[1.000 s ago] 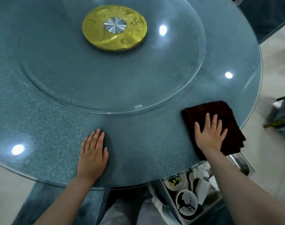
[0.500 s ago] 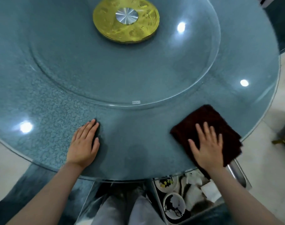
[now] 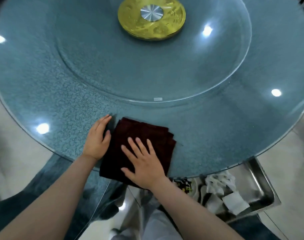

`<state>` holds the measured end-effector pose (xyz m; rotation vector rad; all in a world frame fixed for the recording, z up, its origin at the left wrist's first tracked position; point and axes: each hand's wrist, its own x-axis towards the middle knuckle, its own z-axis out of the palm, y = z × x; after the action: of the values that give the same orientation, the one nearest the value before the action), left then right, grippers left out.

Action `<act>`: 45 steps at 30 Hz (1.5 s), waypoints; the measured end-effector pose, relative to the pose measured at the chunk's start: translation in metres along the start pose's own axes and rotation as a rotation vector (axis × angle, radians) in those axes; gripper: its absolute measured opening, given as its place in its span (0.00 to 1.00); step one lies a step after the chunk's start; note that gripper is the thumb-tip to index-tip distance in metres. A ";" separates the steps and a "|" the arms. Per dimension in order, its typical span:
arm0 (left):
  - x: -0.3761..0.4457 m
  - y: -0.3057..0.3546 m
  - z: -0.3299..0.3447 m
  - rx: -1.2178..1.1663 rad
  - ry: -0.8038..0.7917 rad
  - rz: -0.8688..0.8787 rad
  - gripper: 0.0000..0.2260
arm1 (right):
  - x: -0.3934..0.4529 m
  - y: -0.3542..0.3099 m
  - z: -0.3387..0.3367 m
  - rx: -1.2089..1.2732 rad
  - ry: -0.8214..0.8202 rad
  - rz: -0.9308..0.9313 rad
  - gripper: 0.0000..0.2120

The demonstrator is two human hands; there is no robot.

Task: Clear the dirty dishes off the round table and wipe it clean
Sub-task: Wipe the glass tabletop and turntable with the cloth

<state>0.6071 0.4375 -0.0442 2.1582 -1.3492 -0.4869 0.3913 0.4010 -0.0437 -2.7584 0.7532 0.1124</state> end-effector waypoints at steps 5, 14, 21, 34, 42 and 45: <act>-0.038 -0.032 -0.024 0.080 0.066 -0.088 0.23 | -0.070 0.074 -0.004 -0.074 0.064 0.270 0.33; -0.106 -0.097 -0.080 0.103 0.166 -0.355 0.28 | -0.058 0.006 0.008 -0.115 0.043 0.283 0.34; -0.112 -0.158 -0.145 0.123 -0.049 -0.211 0.27 | 0.148 -0.195 0.034 -0.045 0.025 0.038 0.34; -0.123 -0.226 -0.214 0.192 -0.186 -0.140 0.28 | 0.030 -0.150 0.037 -0.147 0.058 0.510 0.34; -0.164 -0.262 -0.241 0.254 -0.130 -0.195 0.25 | 0.215 -0.274 0.048 -0.109 -0.025 0.150 0.34; -0.175 -0.278 -0.255 0.333 -0.125 -0.231 0.26 | 0.206 -0.264 0.045 -0.164 -0.027 0.110 0.35</act>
<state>0.8705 0.7575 -0.0116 2.6145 -1.3288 -0.5228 0.7032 0.5319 -0.0522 -2.8608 0.9268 0.2439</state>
